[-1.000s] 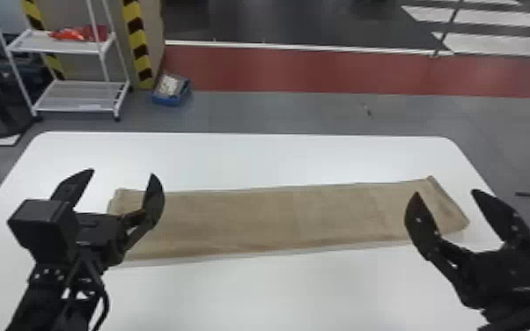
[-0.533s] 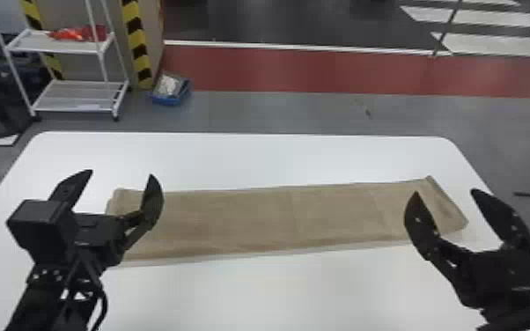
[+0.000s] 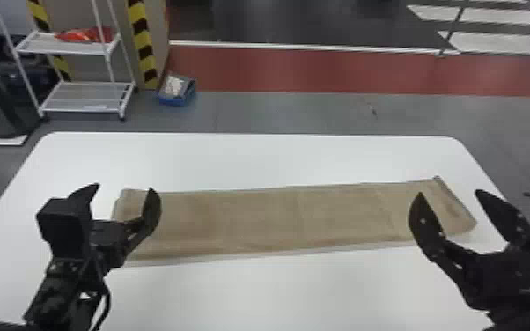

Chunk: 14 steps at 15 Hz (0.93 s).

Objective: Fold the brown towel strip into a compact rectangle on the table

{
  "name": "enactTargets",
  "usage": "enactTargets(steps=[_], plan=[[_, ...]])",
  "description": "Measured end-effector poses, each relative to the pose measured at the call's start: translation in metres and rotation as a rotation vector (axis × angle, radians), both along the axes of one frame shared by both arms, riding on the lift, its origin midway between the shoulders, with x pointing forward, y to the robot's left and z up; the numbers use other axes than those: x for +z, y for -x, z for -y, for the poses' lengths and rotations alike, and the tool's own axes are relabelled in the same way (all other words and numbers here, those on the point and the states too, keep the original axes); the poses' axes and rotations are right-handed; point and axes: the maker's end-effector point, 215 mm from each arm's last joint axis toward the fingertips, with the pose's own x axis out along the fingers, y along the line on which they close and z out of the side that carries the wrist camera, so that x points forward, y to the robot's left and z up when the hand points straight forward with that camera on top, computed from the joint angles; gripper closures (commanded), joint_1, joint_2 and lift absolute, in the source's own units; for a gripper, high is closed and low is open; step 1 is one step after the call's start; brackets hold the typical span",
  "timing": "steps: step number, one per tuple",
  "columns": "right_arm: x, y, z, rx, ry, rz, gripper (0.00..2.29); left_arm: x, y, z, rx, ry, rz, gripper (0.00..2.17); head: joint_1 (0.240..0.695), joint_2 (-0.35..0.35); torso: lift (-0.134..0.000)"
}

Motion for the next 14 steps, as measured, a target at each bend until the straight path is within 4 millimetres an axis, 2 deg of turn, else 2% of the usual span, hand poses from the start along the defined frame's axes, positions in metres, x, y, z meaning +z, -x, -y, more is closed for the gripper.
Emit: enactTargets(steps=[5,9,14], plan=[[-0.008,-0.005,-0.003,0.004,-0.014,-0.006,0.09,-0.057,-0.002,-0.050,0.066,-0.020,-0.169,0.19,0.695,0.008,-0.118],[-0.011,-0.007,-0.008,0.017,-0.020,-0.008,0.09,-0.072,0.001,-0.054,0.051,0.005,-0.226,0.21,0.695,0.027,-0.118],[-0.012,-0.008,-0.009,0.023,-0.024,-0.011,0.09,-0.085,0.000,-0.042,0.010,0.045,-0.285,0.23,0.695,0.017,-0.118]])
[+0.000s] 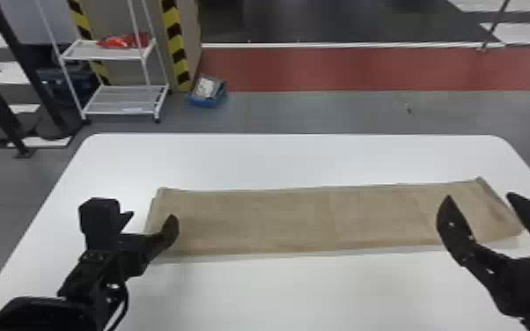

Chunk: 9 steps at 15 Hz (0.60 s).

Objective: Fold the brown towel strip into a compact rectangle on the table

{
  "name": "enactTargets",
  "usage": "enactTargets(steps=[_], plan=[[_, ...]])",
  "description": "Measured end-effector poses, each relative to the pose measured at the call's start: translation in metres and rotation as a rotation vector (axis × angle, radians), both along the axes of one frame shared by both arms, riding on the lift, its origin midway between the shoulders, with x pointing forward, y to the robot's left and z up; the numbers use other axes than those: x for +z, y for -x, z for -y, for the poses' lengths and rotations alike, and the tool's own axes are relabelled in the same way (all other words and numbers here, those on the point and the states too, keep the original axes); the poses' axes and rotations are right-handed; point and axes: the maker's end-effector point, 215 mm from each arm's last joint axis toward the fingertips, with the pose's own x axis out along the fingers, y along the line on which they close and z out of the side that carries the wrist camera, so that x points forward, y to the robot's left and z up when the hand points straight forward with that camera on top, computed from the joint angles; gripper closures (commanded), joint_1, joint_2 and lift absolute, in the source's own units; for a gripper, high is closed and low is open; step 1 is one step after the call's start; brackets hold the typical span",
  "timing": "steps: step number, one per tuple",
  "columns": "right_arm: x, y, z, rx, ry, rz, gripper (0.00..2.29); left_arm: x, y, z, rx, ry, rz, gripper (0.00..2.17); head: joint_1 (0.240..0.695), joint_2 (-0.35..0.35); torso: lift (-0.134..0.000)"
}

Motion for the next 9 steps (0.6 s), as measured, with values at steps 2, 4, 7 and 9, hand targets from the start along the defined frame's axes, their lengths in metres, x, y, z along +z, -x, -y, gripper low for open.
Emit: enactTargets(steps=[2,4,7,9], plan=[[0.000,-0.001,0.000,0.000,-0.003,0.000,0.09,-0.008,0.001,0.005,-0.016,0.016,-0.035,0.53,0.695,0.010,-0.118],[0.000,-0.001,0.002,0.001,-0.013,0.000,0.09,-0.018,0.003,0.007,-0.019,0.026,-0.079,1.03,0.695,0.006,-0.118],[0.000,-0.002,0.005,-0.002,-0.017,-0.003,0.09,-0.019,0.004,0.008,-0.012,0.031,-0.088,1.61,0.695,0.001,-0.118],[0.001,-0.002,0.007,-0.005,-0.018,-0.002,0.09,-0.011,0.001,0.010,-0.005,0.033,-0.071,1.63,0.695,-0.002,-0.118]])
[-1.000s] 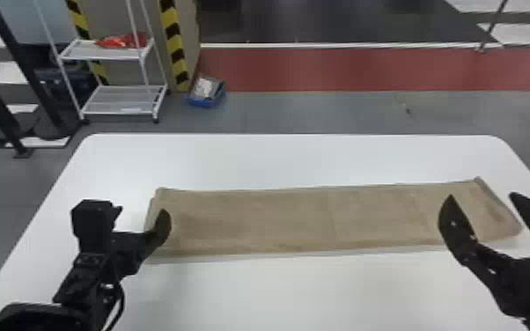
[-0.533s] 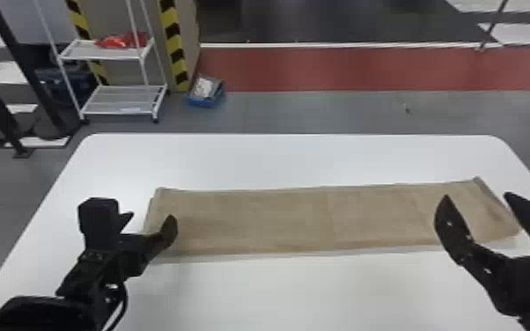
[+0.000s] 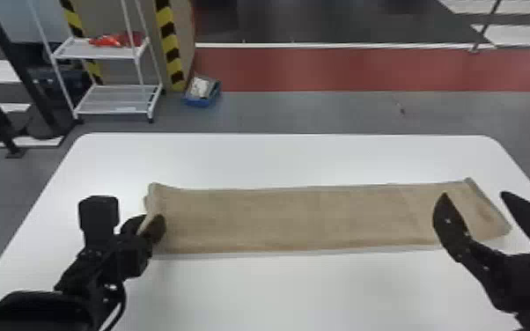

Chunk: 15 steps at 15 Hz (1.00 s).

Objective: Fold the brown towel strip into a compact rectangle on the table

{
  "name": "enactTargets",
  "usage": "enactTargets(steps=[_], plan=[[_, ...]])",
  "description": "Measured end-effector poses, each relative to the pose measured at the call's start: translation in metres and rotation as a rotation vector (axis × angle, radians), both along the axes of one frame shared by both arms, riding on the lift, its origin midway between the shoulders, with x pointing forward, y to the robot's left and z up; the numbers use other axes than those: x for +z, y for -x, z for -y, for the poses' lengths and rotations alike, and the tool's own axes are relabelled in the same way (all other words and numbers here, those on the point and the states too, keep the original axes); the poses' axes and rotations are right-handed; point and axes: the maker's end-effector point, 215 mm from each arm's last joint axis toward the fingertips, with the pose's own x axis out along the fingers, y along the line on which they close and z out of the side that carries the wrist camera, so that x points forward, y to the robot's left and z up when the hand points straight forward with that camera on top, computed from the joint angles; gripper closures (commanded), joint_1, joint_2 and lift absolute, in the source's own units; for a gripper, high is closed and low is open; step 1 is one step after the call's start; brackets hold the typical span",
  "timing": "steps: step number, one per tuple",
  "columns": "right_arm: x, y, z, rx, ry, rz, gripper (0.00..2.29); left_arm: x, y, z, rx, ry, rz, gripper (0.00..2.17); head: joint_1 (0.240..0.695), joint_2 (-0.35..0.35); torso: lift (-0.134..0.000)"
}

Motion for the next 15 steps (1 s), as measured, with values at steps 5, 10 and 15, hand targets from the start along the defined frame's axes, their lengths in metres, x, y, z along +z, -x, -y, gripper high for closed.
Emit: enactTargets(steps=[5,10,15], plan=[[0.000,-0.002,0.005,-0.007,-0.006,0.003,0.09,0.053,-0.011,0.018,0.004,-0.013,0.095,1.69,0.695,-0.028,-0.118],[-0.006,-0.015,0.016,-0.018,-0.054,0.013,0.09,0.098,-0.007,0.098,-0.059,-0.044,0.093,1.69,0.695,-0.128,-0.118],[-0.011,-0.044,0.027,0.017,-0.128,0.015,0.09,0.081,-0.004,0.203,-0.120,-0.146,0.035,1.28,0.695,-0.259,-0.118]])
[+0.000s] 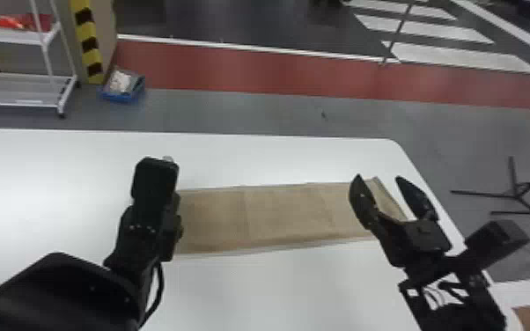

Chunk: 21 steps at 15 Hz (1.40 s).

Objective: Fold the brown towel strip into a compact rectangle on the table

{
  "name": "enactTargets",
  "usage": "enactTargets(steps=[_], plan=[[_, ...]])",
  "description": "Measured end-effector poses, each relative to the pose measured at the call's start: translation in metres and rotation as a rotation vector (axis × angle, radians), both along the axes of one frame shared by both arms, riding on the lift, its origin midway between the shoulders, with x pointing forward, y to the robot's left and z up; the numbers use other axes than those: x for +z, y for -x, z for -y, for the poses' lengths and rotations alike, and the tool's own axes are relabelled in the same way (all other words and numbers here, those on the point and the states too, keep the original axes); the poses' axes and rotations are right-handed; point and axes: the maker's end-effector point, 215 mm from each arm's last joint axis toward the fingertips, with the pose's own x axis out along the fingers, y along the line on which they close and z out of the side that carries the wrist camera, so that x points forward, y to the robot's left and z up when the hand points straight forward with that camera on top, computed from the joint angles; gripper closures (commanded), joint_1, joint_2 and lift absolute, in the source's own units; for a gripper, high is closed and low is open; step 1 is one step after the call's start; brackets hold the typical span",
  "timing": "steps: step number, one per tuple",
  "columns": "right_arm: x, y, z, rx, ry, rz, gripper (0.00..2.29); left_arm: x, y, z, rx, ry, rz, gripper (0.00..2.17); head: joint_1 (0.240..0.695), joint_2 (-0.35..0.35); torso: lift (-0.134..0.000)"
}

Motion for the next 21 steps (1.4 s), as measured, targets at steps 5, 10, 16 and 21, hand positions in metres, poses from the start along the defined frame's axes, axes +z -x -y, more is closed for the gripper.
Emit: enactTargets(steps=[5,10,16,21], plan=[[-0.013,-0.016,0.010,0.009,-0.018,-0.017,0.09,-0.014,-0.002,0.081,-0.143,0.086,0.023,0.01,0.695,-0.349,-0.118],[-0.018,-0.024,-0.010,0.037,-0.005,-0.030,0.09,0.016,0.003,0.076,-0.106,0.201,0.135,0.02,0.695,-0.334,-0.118],[-0.065,-0.026,-0.058,0.101,-0.004,-0.149,0.19,0.032,0.005,-0.052,0.094,0.168,0.271,0.02,0.695,-0.154,-0.118],[-0.121,-0.020,-0.104,0.190,-0.013,-0.294,0.19,0.059,0.014,-0.107,0.149,0.155,0.422,0.08,0.695,-0.033,-0.118]])
